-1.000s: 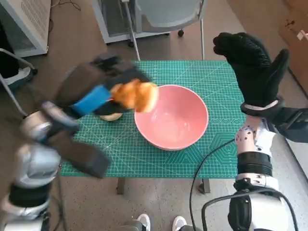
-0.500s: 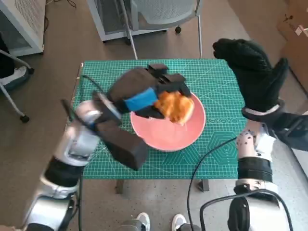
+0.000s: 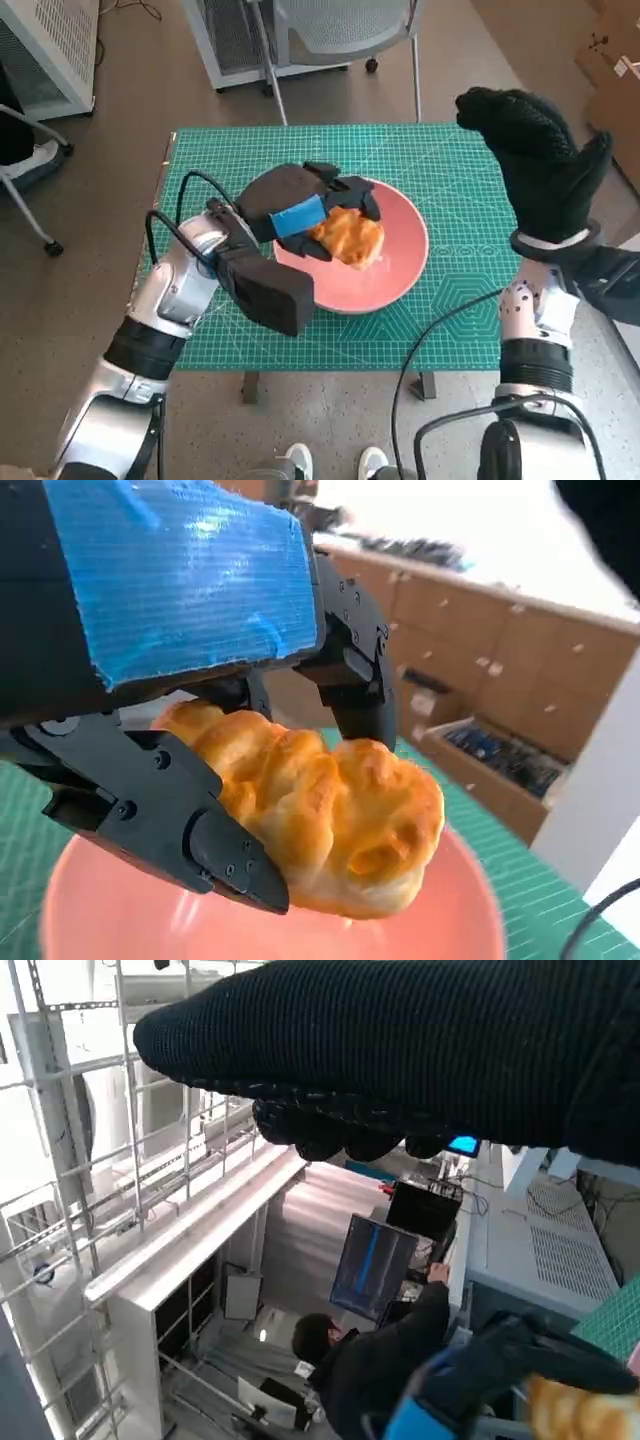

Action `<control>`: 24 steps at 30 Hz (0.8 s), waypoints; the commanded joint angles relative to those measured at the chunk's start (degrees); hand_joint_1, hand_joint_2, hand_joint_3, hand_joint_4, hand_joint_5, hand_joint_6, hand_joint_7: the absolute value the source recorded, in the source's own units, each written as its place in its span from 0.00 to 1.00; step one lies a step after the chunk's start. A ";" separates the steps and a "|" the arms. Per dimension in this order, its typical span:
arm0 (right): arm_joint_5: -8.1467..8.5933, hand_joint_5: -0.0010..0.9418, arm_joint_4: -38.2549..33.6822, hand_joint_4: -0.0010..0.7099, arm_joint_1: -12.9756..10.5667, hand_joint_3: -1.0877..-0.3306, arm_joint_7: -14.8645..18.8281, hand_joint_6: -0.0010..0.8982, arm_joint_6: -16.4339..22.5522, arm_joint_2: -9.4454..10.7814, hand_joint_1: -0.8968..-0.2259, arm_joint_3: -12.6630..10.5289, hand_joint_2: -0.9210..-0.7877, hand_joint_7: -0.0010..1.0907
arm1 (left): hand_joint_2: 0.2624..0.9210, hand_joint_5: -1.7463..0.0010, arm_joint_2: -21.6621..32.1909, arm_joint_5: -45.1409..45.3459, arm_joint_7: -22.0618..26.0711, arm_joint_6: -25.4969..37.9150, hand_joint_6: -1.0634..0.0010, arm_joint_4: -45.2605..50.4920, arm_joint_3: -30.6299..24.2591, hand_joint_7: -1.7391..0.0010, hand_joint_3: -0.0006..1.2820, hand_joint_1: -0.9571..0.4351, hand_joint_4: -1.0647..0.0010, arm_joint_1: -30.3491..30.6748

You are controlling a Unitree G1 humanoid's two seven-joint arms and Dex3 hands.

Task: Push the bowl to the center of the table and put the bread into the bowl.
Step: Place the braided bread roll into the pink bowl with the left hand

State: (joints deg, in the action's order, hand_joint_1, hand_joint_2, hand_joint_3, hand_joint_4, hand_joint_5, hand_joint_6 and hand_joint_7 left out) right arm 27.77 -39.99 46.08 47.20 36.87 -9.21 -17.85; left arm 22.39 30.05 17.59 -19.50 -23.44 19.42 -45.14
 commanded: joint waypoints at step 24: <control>0.51 0.00 -2.31 0.44 0.26 0.50 0.78 0.46 -0.61 0.24 0.38 0.45 0.00 0.00 | 0.84 1.00 3.87 -0.16 4.19 2.31 0.86 6.81 -1.23 0.90 0.01 0.27 1.00 1.80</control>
State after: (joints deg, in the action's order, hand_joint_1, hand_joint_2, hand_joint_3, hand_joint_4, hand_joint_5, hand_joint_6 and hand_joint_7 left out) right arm 28.05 -41.01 46.38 47.45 36.48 -8.98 -17.44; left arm 25.06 30.41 22.16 -16.20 -18.66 19.10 -44.35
